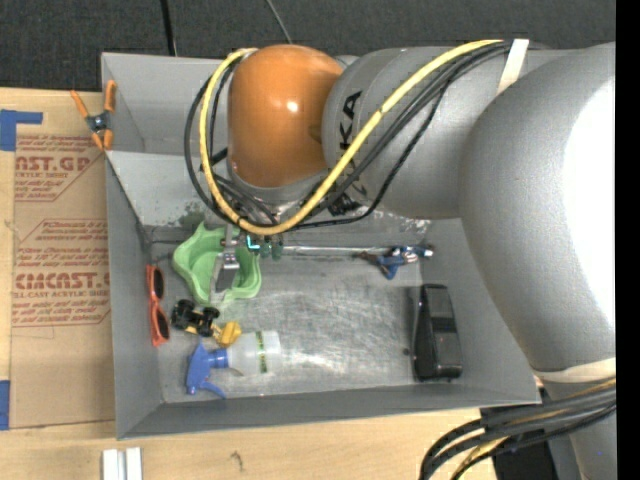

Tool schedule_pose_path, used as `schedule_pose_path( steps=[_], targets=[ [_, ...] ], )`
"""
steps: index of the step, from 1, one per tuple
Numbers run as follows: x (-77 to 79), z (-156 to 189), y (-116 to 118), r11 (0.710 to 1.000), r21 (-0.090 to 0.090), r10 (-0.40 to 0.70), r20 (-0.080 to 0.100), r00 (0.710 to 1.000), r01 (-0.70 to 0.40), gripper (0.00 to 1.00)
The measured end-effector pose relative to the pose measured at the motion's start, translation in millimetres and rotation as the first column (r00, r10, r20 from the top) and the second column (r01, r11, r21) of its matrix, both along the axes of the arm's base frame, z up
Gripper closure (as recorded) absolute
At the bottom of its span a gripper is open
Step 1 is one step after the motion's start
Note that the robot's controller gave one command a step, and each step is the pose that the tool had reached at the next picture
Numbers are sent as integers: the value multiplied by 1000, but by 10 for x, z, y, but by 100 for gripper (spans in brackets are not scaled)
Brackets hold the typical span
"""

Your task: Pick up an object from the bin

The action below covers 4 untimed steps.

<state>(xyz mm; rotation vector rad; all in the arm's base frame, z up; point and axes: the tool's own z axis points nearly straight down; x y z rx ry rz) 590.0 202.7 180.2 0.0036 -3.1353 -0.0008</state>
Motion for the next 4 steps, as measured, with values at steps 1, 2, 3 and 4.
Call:
schedule_pose_path(
  steps=[1,2,3,4],
  targets=[
    [22,48,-12,1000,1,-2,8,1000,2,100],
    [22,48,-12,1000,1,-2,8,1000,2,100],
    [-3,-33,130,999,1,-44,8,999,44,100],
    [-138,-78,105,990,2,-144,7,990,144,100]
  ],
)
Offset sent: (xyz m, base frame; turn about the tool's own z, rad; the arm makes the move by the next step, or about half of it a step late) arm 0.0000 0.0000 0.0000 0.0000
